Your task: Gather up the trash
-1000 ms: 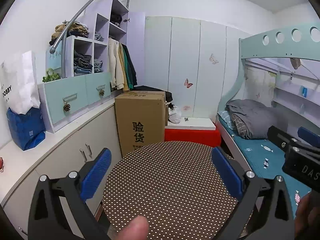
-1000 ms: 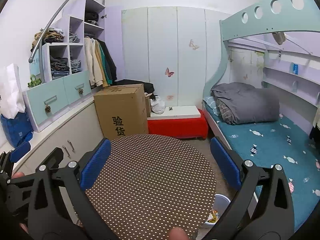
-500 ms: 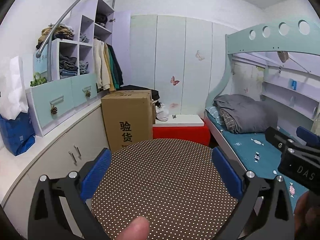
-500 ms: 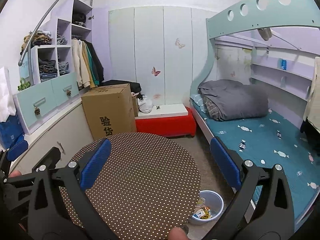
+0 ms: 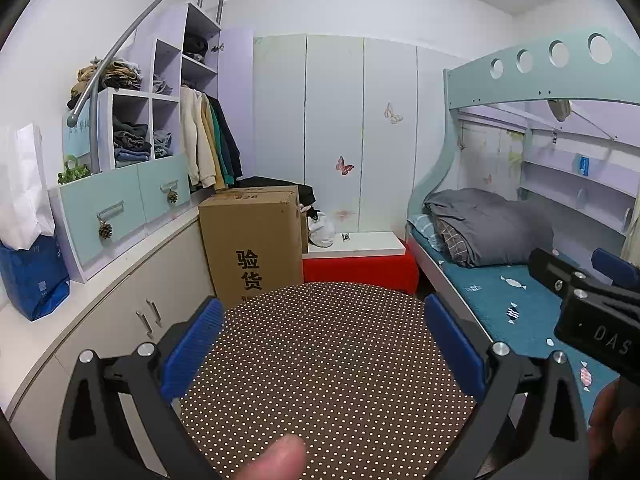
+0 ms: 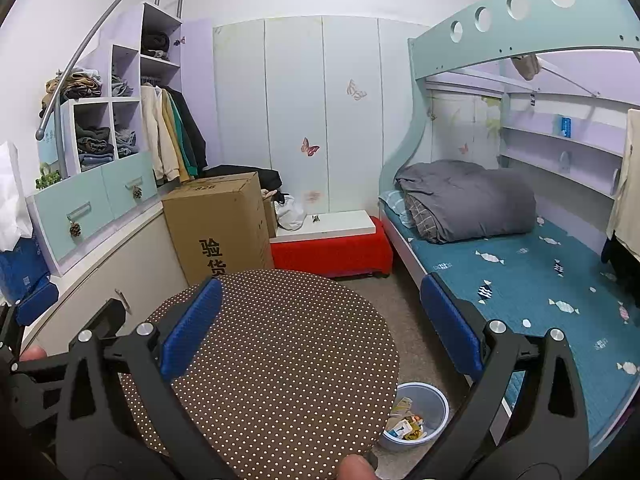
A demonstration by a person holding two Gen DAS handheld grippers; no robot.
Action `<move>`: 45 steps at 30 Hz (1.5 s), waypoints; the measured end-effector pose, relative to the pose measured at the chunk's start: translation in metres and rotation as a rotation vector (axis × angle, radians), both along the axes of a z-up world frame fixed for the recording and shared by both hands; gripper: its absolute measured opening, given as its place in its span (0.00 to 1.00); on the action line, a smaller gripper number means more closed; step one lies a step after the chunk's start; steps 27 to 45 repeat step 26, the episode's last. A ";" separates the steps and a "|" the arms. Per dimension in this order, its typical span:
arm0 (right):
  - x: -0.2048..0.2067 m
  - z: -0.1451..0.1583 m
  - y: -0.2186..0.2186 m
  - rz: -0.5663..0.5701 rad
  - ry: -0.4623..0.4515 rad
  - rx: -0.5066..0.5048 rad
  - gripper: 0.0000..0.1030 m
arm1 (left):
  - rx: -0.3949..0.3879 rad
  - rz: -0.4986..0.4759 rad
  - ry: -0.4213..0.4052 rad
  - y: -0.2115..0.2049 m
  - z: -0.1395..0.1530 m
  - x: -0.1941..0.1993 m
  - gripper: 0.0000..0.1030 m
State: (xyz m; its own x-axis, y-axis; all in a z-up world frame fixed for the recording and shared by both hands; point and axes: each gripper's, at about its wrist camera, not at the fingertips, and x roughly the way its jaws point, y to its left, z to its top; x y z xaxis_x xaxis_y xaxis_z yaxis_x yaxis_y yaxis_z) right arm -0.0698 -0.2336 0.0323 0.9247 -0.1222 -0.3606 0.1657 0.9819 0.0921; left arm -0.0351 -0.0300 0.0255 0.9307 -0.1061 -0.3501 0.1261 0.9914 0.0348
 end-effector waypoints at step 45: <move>0.005 0.000 0.012 0.024 -0.005 -0.006 0.94 | -0.005 0.003 0.001 0.006 -0.004 0.003 0.96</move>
